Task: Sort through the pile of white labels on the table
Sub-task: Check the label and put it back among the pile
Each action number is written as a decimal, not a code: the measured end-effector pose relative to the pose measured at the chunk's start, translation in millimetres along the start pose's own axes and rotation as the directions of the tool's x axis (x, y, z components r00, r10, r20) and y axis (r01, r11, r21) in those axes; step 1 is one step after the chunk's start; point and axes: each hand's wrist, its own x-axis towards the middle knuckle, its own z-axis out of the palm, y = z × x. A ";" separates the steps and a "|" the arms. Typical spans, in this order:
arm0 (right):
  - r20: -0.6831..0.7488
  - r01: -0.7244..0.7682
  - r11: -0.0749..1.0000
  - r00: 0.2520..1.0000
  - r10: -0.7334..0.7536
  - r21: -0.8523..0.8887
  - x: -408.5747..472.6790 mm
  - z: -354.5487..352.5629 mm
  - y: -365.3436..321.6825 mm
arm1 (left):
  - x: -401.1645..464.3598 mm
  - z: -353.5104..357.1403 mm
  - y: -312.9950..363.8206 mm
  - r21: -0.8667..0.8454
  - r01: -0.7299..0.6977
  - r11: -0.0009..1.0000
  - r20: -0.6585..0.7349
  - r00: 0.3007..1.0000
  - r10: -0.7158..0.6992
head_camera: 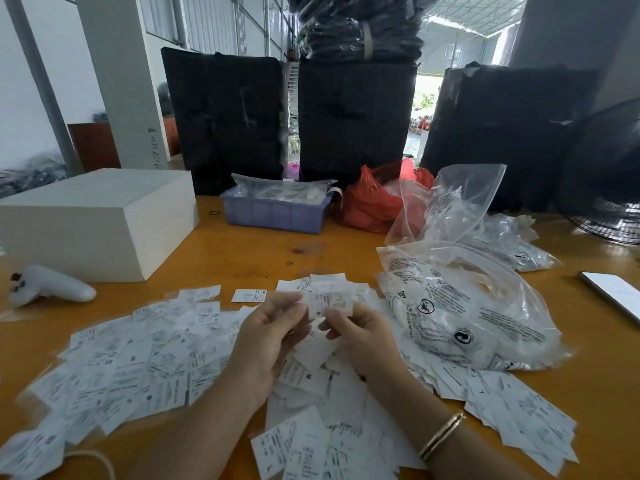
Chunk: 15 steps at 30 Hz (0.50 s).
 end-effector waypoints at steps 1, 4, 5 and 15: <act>-0.023 -0.031 0.996 0.999 0.034 0.088 0.7 -1.2 0.6 | 0.2 -0.2 -0.2 0.002 -0.006 1.000 -0.007 1.000 0.006; -0.077 -0.107 0.958 0.988 0.132 0.267 -0.1 -0.5 0.1 | 0.6 -0.6 -0.5 -0.018 -0.021 1.000 -0.027 0.999 0.021; -0.085 -0.131 0.952 0.984 0.160 0.277 -1.2 2.3 0.1 | 0.6 -0.4 -0.9 -0.015 -0.028 0.999 -0.029 0.999 0.028; -0.125 -0.187 0.939 0.965 0.231 0.288 -8.6 17.4 -1.0 | 0.4 -0.7 -3.3 -0.002 -0.051 0.999 -0.046 0.998 0.051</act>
